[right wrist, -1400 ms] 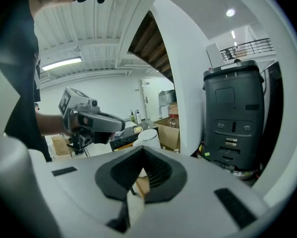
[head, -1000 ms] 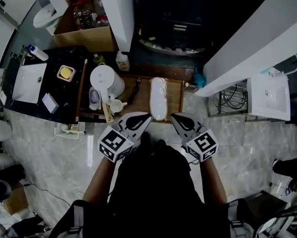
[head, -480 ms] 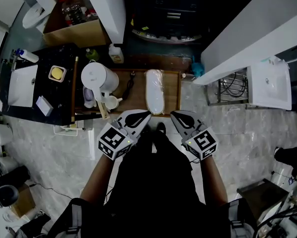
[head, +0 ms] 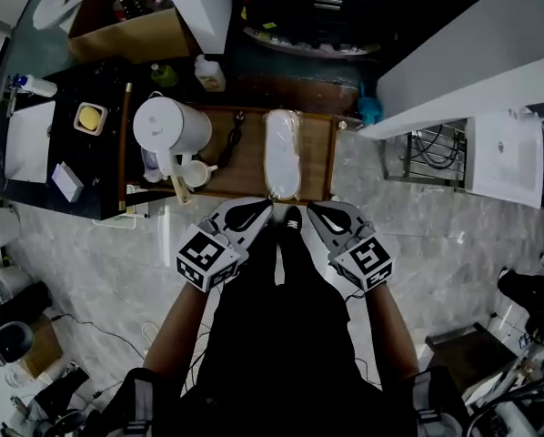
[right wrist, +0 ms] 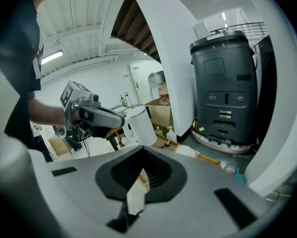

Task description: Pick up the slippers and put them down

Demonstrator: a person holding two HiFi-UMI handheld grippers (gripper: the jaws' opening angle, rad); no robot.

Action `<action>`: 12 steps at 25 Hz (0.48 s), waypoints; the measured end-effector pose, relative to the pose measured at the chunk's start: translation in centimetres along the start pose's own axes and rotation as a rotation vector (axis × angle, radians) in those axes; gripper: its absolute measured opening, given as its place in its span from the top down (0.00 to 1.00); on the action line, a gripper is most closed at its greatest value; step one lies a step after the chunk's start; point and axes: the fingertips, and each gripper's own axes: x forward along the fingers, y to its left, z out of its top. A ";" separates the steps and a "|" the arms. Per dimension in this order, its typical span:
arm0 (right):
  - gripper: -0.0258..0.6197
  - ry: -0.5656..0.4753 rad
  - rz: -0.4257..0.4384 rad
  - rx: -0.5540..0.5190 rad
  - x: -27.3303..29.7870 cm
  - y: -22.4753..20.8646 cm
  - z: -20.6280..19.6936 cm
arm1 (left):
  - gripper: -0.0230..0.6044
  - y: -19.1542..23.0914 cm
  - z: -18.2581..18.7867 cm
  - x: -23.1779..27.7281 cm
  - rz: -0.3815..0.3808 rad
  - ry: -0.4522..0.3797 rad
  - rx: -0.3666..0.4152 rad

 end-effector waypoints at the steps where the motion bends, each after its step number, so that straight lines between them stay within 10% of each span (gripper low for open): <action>1: 0.95 0.006 0.008 0.001 0.4 -0.2 -0.4 | 0.94 0.3 -0.5 0.3 0.003 0.008 -0.009; 12: 0.95 0.079 0.038 -0.003 4.3 -2.3 -4.4 | 0.94 2.9 -5.8 2.9 0.025 0.053 -0.116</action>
